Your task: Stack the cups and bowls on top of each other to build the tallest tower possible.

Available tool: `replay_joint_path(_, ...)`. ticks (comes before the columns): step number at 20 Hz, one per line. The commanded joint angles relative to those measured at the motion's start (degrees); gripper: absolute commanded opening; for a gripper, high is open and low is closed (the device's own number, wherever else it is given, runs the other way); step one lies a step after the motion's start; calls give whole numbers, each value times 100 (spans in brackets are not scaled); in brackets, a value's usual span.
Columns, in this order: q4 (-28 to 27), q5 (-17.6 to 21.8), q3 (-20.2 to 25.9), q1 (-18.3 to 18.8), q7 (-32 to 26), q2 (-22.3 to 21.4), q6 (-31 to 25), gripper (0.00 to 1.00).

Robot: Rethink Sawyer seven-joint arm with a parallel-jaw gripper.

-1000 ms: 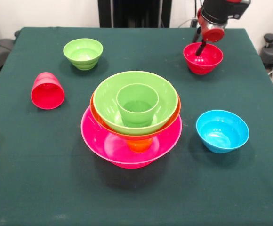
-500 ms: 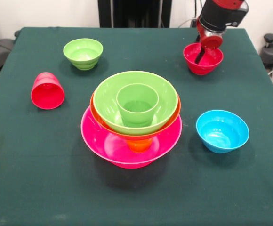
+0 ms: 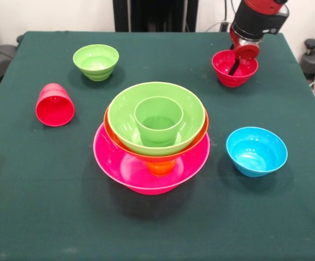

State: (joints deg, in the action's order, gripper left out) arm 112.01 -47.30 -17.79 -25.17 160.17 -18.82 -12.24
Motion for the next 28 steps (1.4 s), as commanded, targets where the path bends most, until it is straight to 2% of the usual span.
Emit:
replay_joint_path(1,228,-74,872,210,929,-48,364,100)
replay_joint_path(11,488,85,1068,447,814,-128,618,100)
replay_joint_path(15,378,98,842,253,827,-26,469,100)
replay_joint_path(16,385,110,864,278,793,-36,457,0)
replay_joint_path(18,327,116,773,211,783,-4,331,0)
replay_joint_path(28,379,168,887,368,671,-49,379,0)
